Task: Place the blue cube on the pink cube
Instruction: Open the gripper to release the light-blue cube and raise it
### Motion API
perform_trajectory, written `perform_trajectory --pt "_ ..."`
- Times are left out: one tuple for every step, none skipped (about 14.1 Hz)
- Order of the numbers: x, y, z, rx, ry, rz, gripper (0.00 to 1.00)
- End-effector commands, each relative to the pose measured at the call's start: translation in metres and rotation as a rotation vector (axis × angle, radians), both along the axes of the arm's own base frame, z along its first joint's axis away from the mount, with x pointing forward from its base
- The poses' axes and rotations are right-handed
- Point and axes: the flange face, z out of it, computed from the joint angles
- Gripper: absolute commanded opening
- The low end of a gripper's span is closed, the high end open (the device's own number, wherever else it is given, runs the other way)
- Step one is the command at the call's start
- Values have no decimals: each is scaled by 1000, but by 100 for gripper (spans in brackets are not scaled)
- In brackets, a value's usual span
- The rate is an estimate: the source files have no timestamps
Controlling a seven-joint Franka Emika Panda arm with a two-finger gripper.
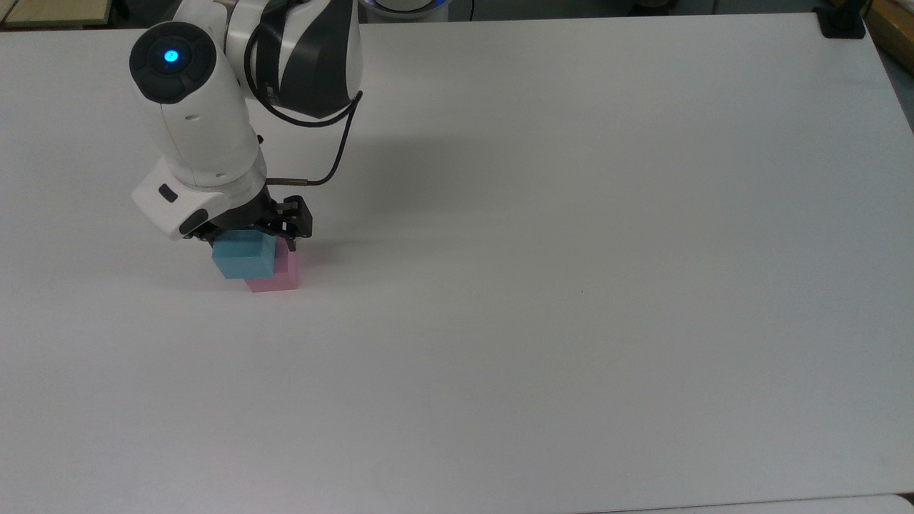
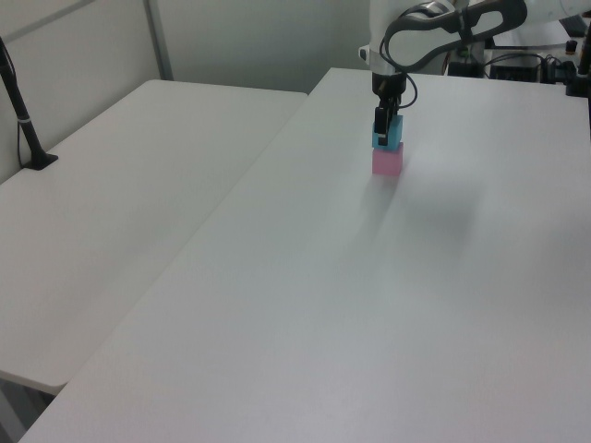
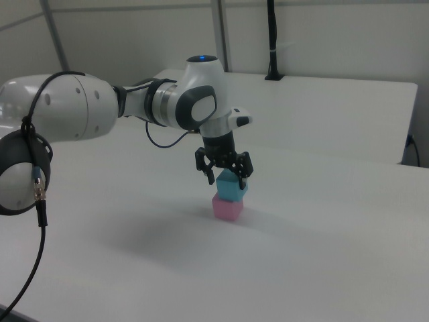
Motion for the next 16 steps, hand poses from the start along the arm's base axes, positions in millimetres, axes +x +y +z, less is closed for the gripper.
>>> perform_trajectory --pt "-3 4 -4 -20 3 -1 100" --pt "-4 1 0 -20 3 -4 100" --pt "-6 -1 13 -22 -12 -3 100" --pt "-9 -4 22 -23 -13 -4 100" --pt "-15 -5 35 -22 -4 -6 100" --pt "-20 -10 46 -21 5 0 100" --pt "-28 -13 63 -18 18 18 100" --pt "-32 -13 73 -17 25 19 100" --pt "-36 -12 83 -16 26 19 100" --pt "-40 -11 95 -17 21 14 100" --pt "-47 -6 114 -14 18 11 100" --pt "-54 1 131 -13 21 16 100" --pt "-62 6 147 -11 25 17 100" --pt "-69 10 158 -6 32 19 100" --pt "-77 23 173 -4 40 26 100" --pt "-84 43 189 -3 37 3 100"
